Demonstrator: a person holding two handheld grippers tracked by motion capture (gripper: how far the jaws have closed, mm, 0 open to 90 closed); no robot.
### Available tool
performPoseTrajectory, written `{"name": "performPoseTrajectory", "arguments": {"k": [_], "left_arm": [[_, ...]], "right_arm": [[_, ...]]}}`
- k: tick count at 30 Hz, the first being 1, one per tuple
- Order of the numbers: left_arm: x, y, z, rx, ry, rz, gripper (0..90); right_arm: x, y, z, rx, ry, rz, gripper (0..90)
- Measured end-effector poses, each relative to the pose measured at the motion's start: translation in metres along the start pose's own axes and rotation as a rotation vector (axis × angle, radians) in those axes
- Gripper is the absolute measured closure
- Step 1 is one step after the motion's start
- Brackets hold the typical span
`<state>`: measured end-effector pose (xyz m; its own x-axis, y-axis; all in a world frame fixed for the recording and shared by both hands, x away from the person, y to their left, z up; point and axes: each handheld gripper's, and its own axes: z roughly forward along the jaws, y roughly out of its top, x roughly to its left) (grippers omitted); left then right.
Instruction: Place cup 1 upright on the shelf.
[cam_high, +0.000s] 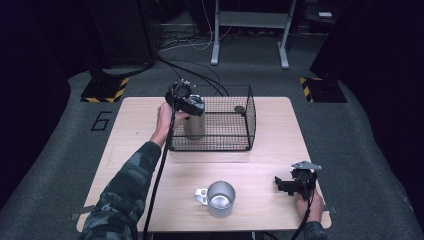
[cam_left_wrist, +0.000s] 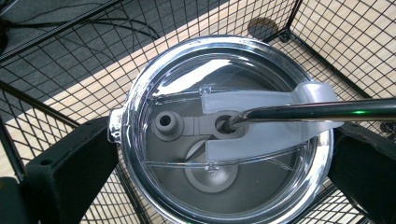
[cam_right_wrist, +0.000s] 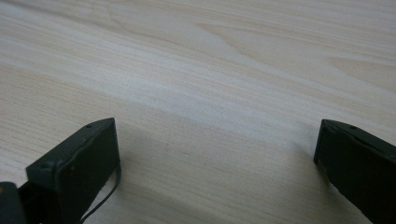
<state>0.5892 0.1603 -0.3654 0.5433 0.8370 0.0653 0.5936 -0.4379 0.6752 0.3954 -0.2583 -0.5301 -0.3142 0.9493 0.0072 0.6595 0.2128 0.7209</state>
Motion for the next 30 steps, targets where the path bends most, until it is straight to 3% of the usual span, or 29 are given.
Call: {"name": "performPoseTrajectory", "arguments": {"k": [7,14,17,18,20,22,27,30], "left_arm": [[-0.002,0.001,-0.001,0.008,0.02,0.002,0.0],[-0.015,0.008,-0.002,0.031,0.037,0.1,0.0],[-0.012,0.01,-0.002,0.002,0.013,0.08,0.0],[-0.01,0.01,-0.005,-0.039,0.025,0.064,0.0],[-0.005,0.013,-0.012,-0.076,-0.01,0.039,0.0],[-0.003,0.015,-0.015,-0.06,-0.007,0.058,0.0],[0.001,0.012,-0.027,-0.089,-0.006,0.042,0.0],[0.0,0.009,-0.04,-0.103,-0.012,0.066,0.0]], "right_arm": [[0.0,0.0,0.0,0.001,0.0,-0.001,0.0],[0.0,0.0,0.0,0.001,0.001,-0.001,0.0],[0.0,0.0,0.0,0.0,0.0,-0.001,0.0],[0.0,0.0,0.0,0.0,0.0,0.0,0.0],[0.0,0.0,0.0,0.0,0.0,0.0,0.0],[0.0,0.0,0.0,0.0,0.001,-0.001,0.0],[0.0,0.0,0.0,0.0,0.001,-0.001,0.0],[0.0,0.0,0.0,0.0,0.0,-0.001,0.0]]}}
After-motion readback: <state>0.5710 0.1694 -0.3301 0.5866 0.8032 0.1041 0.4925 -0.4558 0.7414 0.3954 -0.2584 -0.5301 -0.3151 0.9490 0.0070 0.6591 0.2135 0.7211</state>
